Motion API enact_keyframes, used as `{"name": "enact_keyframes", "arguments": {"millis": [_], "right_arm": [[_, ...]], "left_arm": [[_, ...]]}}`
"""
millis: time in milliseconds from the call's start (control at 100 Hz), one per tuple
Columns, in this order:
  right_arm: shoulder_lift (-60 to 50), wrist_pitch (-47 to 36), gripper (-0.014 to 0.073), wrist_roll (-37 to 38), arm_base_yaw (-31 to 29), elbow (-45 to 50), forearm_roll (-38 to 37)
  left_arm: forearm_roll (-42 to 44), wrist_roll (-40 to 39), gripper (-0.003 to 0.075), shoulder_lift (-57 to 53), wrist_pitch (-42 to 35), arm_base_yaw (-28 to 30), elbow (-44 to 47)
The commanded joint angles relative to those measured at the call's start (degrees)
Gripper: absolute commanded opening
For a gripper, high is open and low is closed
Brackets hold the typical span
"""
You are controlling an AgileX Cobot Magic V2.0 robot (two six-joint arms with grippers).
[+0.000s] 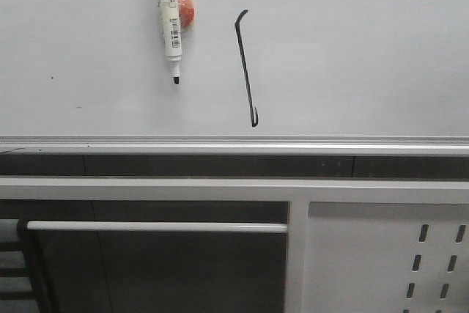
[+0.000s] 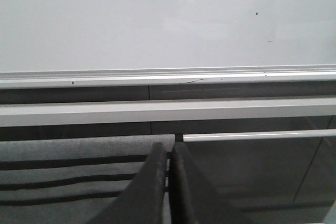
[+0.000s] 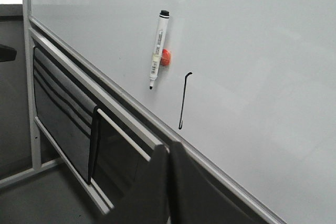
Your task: Write number 1 on whiteboard
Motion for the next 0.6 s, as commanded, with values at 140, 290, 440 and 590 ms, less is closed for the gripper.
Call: {"name": "enact_keyframes", "arguments": {"millis": [140, 290, 440, 590], "right_arm": [[0.89, -3.94, -0.0071, 0.04, -0.3, -1.13, 1.07], [0.89, -3.94, -0.0071, 0.04, -0.3, -1.13, 1.07], [0.89, -3.94, -0.0071, 0.04, -0.3, -1.13, 1.07], [0.89, -3.94, -0.0071, 0.04, -0.3, -1.13, 1.07]], "left_arm": [[5.85, -0.51, -0.0018, -1.48, -4.76, 0.2, 1.34], [5.85, -0.51, -0.0018, -1.48, -4.76, 0.2, 1.34], [5.85, -0.51, -0.0018, -1.48, -4.76, 0.2, 1.34], [5.85, -0.51, -0.0018, -1.48, -4.76, 0.2, 1.34]]}}
